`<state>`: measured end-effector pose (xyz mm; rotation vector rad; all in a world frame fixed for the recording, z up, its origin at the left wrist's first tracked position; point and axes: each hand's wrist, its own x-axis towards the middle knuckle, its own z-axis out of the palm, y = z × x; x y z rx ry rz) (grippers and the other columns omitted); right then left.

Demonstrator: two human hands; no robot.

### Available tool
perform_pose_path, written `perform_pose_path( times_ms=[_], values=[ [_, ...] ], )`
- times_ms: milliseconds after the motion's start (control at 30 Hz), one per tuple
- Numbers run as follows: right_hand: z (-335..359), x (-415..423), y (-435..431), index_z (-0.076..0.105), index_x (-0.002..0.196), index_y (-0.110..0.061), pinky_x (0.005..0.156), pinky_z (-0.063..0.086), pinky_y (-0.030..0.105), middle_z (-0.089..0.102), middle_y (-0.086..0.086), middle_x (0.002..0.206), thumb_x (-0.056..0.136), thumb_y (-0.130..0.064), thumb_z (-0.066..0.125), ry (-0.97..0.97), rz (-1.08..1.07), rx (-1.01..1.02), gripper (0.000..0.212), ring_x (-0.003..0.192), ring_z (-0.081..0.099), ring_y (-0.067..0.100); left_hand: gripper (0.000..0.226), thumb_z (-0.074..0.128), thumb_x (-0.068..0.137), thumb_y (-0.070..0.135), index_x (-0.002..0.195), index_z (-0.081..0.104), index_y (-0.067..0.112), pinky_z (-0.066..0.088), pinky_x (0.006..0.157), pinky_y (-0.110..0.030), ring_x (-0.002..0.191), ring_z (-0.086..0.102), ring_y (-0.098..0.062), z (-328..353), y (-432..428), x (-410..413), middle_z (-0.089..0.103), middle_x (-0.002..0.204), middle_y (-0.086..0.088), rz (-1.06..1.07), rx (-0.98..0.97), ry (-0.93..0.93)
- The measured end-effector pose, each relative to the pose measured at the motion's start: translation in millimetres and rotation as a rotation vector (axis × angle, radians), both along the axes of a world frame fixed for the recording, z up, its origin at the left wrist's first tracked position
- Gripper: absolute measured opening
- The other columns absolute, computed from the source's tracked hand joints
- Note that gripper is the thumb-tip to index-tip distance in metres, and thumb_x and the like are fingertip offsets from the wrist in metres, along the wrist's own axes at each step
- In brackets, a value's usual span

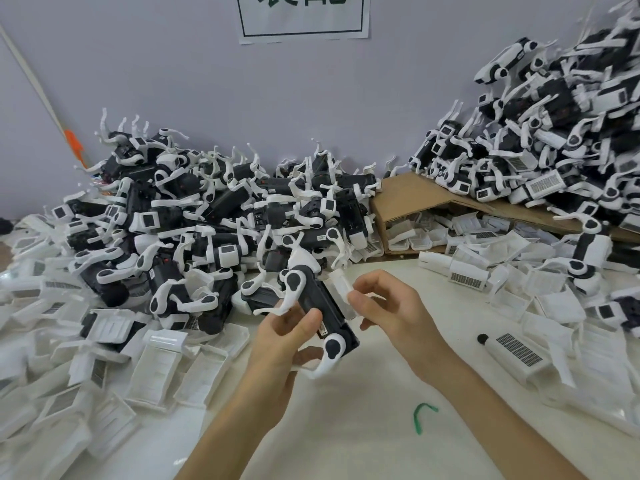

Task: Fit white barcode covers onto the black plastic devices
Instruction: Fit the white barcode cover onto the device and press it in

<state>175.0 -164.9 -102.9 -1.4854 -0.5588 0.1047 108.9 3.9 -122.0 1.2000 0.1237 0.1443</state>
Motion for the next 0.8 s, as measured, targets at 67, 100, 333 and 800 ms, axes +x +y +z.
perform_pose_path(
  times_ms=[67, 100, 333, 800],
  values=[
    [0.2, -2.6, 2.4, 0.063, 0.094, -0.013, 0.065, 0.053, 0.024, 0.066, -0.014, 0.082, 0.079, -0.036, 0.070, -0.036, 0.008, -0.036, 0.028, 0.072, 0.062, 0.007, 0.074, 0.085, 0.067, 0.044, 0.127, 0.063, 0.008, 0.046, 0.098, -0.057, 0.122, 0.059, -0.043, 0.5, -3.0, -1.6, 0.066, 0.126, -0.021, 0.002, 0.011, 0.003],
    [-0.2, -3.4, 3.2, 0.063, 0.094, -0.013, 0.065, 0.053, 0.024, 0.066, -0.013, 0.083, 0.080, -0.036, 0.070, -0.042, 0.016, -0.052, 0.028, 0.073, 0.062, 0.007, 0.076, 0.082, 0.066, 0.049, 0.127, 0.063, 0.009, 0.046, 0.100, -0.059, 0.121, 0.061, -0.041, 1.4, -4.5, -2.8, 0.068, 0.124, -0.020, -0.001, 0.012, 0.004],
    [-2.8, -5.1, 4.6, 0.064, 0.097, -0.009, 0.069, 0.053, 0.028, 0.067, -0.005, 0.088, 0.087, -0.023, 0.069, -0.036, 0.070, -0.058, 0.018, 0.075, 0.062, 0.009, 0.063, 0.071, 0.079, 0.047, 0.128, 0.063, 0.008, 0.042, 0.104, -0.069, 0.120, 0.060, -0.045, 3.6, -3.6, -3.7, 0.068, 0.122, -0.022, 0.031, 0.013, 0.012],
    [-9.6, -5.8, 9.4, 0.065, 0.097, -0.014, 0.079, 0.061, 0.042, 0.069, 0.007, 0.100, 0.083, -0.035, 0.070, -0.005, 0.044, -0.053, 0.026, 0.083, 0.068, 0.018, 0.059, 0.071, 0.078, 0.048, 0.123, 0.066, 0.010, 0.062, 0.079, -0.042, 0.108, 0.069, -0.037, -0.4, 2.1, -0.4, 0.073, 0.113, -0.017, 0.007, 0.094, 0.043]
  ],
)
